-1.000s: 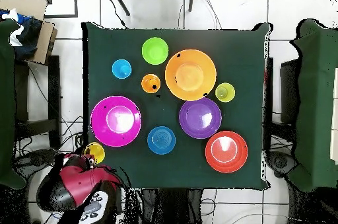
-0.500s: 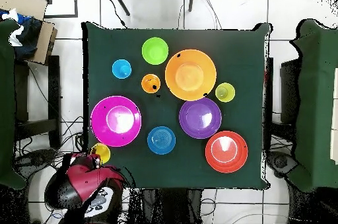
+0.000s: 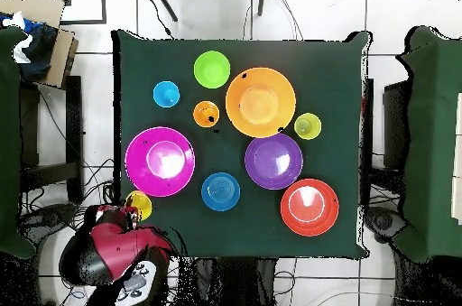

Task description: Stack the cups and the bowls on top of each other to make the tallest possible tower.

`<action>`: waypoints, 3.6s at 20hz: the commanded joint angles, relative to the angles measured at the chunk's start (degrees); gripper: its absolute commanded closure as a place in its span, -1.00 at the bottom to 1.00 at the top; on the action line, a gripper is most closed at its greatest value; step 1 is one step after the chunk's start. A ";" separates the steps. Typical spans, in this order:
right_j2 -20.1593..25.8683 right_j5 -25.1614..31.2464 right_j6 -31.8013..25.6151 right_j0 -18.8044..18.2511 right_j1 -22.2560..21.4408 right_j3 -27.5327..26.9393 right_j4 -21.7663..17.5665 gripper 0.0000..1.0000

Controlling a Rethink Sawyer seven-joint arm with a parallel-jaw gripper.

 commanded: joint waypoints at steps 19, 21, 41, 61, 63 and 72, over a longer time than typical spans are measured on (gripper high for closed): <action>-7.51 18.89 12.38 14.95 -4.83 -5.41 9.28 1.00; -8.57 19.94 12.92 16.30 -5.32 -5.48 9.93 1.00; -12.47 25.84 9.14 12.69 -13.23 -1.01 9.03 1.00; -14.67 46.13 5.79 7.71 -14.38 -14.89 6.68 1.00; -13.25 42.45 6.06 6.73 -11.33 -14.52 6.82 1.00; -12.24 20.96 11.24 9.30 1.31 -13.36 7.25 1.00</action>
